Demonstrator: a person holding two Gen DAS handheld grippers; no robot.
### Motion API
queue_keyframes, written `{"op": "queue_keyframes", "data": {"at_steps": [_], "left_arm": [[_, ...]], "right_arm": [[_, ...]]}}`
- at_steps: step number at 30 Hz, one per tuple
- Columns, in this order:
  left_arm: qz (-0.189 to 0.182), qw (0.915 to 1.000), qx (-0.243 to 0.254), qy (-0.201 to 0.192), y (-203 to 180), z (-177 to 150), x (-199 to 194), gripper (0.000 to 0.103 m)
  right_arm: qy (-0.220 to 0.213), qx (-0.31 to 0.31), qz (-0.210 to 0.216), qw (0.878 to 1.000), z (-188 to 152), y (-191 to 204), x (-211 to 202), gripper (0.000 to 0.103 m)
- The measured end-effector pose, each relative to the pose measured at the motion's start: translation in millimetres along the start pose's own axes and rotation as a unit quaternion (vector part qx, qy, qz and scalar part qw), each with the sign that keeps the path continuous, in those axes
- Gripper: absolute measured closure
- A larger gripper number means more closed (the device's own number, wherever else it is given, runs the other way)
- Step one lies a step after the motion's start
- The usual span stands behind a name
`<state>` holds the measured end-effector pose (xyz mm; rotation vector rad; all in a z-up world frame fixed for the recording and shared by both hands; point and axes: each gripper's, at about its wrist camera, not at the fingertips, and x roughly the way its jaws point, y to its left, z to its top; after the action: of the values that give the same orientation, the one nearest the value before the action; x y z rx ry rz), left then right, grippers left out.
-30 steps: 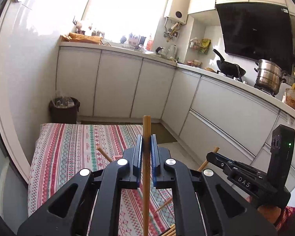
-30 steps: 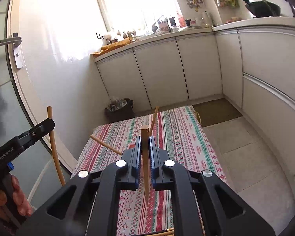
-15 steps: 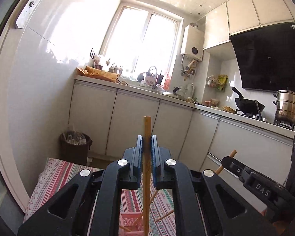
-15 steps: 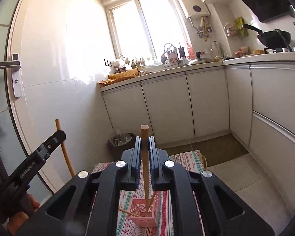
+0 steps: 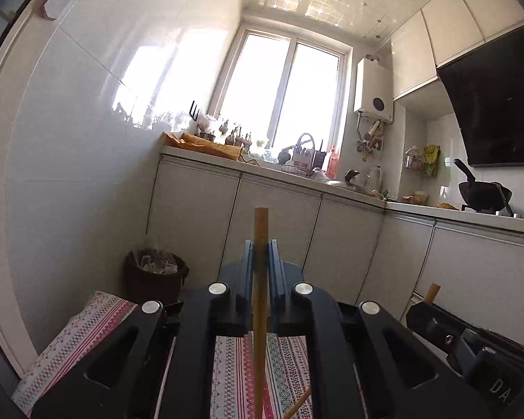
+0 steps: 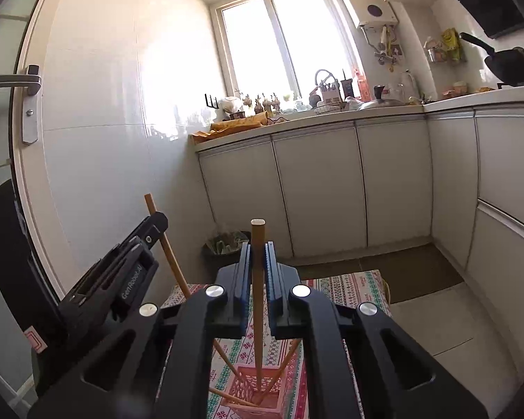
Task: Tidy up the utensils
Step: 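Carry both chopsticks over the pink basket and open both tools to drop them in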
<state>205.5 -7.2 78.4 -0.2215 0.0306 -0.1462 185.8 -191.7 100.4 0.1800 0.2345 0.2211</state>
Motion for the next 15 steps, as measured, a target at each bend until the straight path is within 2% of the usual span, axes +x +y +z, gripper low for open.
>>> {"op": "queue_keyframes", "data": {"at_steps": [2, 3, 4, 7, 11, 15], "left_arm": [[0.000, 1.0000, -0.003, 0.002, 3, -7, 1, 0.092], [-0.001, 1.0000, -0.008, 0.004, 4, -8, 0, 0.079], [0.000, 0.9999, -0.011, -0.001, 6, -7, -3, 0.070], [-0.002, 0.9998, -0.013, -0.017, 10, 4, -15, 0.067], [-0.001, 0.9992, -0.012, -0.037, 12, 24, -31, 0.067], [-0.002, 0.9986, -0.016, -0.050, 12, 38, -44, 0.059]], "right_arm": [[0.001, -0.004, 0.008, 1.000, -7, 0, 7, 0.095], [0.008, -0.004, 0.008, 1.000, -10, 1, 12, 0.094], [0.012, -0.001, 0.006, 1.000, -14, -1, 13, 0.091], [0.012, 0.007, 0.000, 1.000, -17, -3, 11, 0.073], [0.003, 0.014, -0.008, 1.000, -10, -4, 1, 0.072], [-0.007, 0.013, -0.016, 1.000, -1, -2, -11, 0.072]]}}
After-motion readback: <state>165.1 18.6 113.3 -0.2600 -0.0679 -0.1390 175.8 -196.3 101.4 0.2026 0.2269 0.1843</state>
